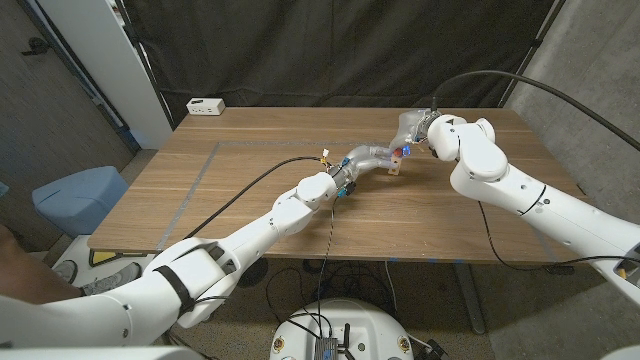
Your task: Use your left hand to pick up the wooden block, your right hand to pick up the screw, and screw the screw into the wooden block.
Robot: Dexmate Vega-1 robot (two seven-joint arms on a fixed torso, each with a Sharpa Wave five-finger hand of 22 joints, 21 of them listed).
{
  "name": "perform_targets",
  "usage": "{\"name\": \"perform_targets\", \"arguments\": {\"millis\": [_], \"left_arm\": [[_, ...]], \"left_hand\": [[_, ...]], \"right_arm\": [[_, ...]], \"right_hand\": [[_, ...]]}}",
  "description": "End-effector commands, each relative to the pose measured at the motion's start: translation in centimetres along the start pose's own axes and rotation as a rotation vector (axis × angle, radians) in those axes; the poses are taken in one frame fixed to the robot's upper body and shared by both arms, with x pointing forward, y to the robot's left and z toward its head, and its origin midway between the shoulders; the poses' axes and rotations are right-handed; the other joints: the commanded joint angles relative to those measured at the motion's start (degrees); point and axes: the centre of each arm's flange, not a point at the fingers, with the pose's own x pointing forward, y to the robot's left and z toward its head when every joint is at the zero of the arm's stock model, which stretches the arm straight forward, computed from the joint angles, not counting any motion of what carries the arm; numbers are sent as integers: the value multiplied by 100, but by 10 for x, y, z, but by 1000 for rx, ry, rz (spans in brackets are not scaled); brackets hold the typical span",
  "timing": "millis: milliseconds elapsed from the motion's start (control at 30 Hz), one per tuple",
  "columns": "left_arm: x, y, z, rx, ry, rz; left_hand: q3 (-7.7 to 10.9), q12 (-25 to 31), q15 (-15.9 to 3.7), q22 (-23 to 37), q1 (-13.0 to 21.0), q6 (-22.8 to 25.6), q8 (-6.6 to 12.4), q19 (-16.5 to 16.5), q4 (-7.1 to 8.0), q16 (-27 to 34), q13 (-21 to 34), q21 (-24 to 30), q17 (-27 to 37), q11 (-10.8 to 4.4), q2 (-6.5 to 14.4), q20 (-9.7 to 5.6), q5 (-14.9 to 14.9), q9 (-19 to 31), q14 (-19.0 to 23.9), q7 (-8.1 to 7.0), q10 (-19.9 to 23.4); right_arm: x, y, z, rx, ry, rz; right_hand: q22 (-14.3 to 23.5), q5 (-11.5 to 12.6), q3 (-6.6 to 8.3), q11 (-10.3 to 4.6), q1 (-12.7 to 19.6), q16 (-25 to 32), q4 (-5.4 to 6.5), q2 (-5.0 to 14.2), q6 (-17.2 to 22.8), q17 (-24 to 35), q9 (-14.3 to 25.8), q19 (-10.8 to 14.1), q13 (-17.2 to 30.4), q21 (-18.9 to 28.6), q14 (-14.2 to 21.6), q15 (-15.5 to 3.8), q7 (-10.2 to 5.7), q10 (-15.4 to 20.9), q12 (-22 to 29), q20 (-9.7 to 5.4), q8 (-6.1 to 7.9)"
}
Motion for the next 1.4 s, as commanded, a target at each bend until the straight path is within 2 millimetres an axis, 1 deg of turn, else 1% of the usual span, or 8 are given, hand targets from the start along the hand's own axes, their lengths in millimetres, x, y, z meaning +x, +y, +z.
{"name": "perform_targets", "arguments": {"millis": [33,267,400,833,933,1067,1300,1400], "left_arm": [[-3,-2,1,2,-2,-1],[-2,-2,1,4,-3,-4],[-2,-1,1,6,-4,-3],[-2,1,0,6,-4,-1],[-2,2,0,6,-4,0],[-2,3,1,7,-7,3],[-2,5,2,8,-11,11],[-2,5,2,8,-13,12]], "left_hand": [[384,59,-310,11,-588,137,31,-25,349,-12,931,53,-1,-18,636,37,36,17,45,58,46],[391,62,-321,11,-592,143,32,-27,338,-15,929,53,-3,-18,624,32,38,17,37,53,51],[391,62,-324,11,-599,145,31,-31,337,-12,926,52,-2,-20,619,29,39,17,39,54,55],[395,57,-326,11,-587,150,31,-26,316,1,921,56,7,-22,614,30,40,17,40,53,43],[394,58,-329,11,-586,149,30,-26,315,6,921,56,12,-23,617,30,40,17,38,46,43],[395,60,-331,11,-588,156,32,-22,312,9,921,59,12,-23,611,31,40,17,42,37,46],[393,64,-337,11,-588,163,34,-21,308,14,920,59,18,-22,610,30,40,18,37,51,55],[387,65,-337,11,-594,163,33,-20,308,19,920,60,20,-23,599,19,37,18,42,45,57]], "right_arm": [[-5,-1,1,-4,14,-28],[-8,-3,1,-4,19,-34],[-9,-4,0,-2,23,-32],[-14,-9,-3,13,40,-55],[-16,-9,-6,31,46,-72],[-19,-9,-10,57,65,-95],[-21,-8,-17,115,66,-101],[-23,-8,-20,138,71,-110]], "right_hand": [[14,1,-24,14,-70,31,8,-16,50,21,-9,54,14,38,56,-263,-16,56,31,-9,5],[15,-20,-150,112,-262,-10,32,-146,-83,6,-51,27,11,15,56,-233,-21,17,-32,7,-105],[16,-25,-213,109,-368,-43,48,-212,-162,2,-65,-2,11,3,27,-188,-27,11,-54,34,-162],[18,-17,-328,216,-625,-87,115,-256,-393,14,-77,-65,14,-13,-3,-109,-1,-88,-120,102,-312],[18,-14,-351,299,-696,-91,140,-247,-451,20,-76,-70,14,-11,-2,-101,10,-114,-132,113,-348],[18,-15,-380,336,-775,-101,160,-238,-567,23,-75,-137,17,-30,-4,-70,46,-86,-122,189,-414],[19,-26,-427,467,-884,-128,169,-227,-853,20,-69,-178,22,-22,-24,6,42,-128,-140,255,-567],[21,-28,-438,471,-908,-139,151,-215,-1124,16,-74,-177,24,-12,-25,13,24,-160,-147,267,-710]]}}
